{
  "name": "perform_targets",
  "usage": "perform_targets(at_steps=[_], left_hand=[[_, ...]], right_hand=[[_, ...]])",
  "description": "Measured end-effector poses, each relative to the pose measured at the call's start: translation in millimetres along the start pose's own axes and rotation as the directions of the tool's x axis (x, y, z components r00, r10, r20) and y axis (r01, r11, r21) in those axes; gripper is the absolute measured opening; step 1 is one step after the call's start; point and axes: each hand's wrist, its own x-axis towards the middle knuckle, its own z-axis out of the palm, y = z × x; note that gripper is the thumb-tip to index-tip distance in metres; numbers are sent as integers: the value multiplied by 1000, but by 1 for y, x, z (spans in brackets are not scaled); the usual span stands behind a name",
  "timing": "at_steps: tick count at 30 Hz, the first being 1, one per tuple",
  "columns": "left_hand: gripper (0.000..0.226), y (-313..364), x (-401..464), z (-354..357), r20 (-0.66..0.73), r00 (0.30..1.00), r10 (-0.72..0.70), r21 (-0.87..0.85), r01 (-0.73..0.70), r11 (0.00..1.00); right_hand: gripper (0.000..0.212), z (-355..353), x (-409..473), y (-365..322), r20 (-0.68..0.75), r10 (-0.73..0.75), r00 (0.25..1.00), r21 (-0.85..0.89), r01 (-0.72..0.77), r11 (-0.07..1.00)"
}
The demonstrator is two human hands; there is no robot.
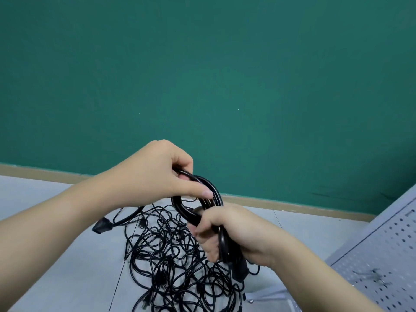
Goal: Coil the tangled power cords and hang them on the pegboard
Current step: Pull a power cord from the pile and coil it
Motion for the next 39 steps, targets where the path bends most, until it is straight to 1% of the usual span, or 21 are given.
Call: perform_targets(at_steps=[2,4,5,7,11,14,16,18,20,22,25,28,31,32,35,37,38,39], left_hand=[[74,-9,2,-6,-25,1000,2,-56,-4,998],[74,-16,2,-12,-74,997,14,-117,-23,993],[70,-19,2,-15,-98,995,19,-127,-32,991],[60,-22,2,-17,-114,993,22,-97,-33,995],[49,-26,0,-16,-31,1000,-4,-56,2,998],[43,-31,2,-15,10,999,-53,-37,53,998],[46,-33,4,-14,16,996,-85,-22,85,996],[49,-32,5,-11,45,992,-118,-21,119,993],[51,-26,4,-4,101,986,-132,-26,135,991],[51,-18,4,5,168,978,-122,-17,127,992],[51,-8,3,19,252,961,-116,-16,124,992],[51,-4,3,27,271,954,-130,-81,157,984],[51,2,4,30,263,956,-133,-153,178,972],[51,4,4,32,256,957,-136,-170,183,968],[53,7,3,37,270,950,-154,-195,211,958],[55,5,2,39,303,937,-176,-231,252,940],[57,4,2,38,325,927,-185,-241,270,932],[60,3,2,37,351,917,-188,-242,283,928]], right_hand=[[8,-7,-3,-2,152,25,988,80,-37,996],[10,-15,-9,-5,266,8,964,152,-50,987],[12,-19,-11,-6,292,-2,956,182,-53,982],[14,-25,-15,-7,298,-17,954,217,-51,975],[16,-35,-17,-5,230,-49,972,249,-10,968],[21,-43,-18,-6,175,-104,979,348,37,937],[28,-46,-19,-7,84,-128,988,413,82,907],[33,-45,-18,-7,-42,-142,989,437,146,887],[37,-40,-15,-7,-143,-161,977,426,207,881],[40,-34,-11,-6,-191,-176,966,403,240,883],[38,-27,-6,-4,-199,-201,959,381,264,886],[22,-24,-3,-2,-196,-244,950,360,301,883],[27,-24,0,2,-213,-300,930,307,355,883],[24,-23,1,3,-222,-324,920,283,379,881],[29,-15,1,2,-231,-362,903,247,414,876],[21,-12,0,-2,-221,-355,908,319,411,854],[15,-11,-1,-4,-209,-339,917,388,397,832],[15,-13,-1,-6,-200,-324,925,461,381,802]])
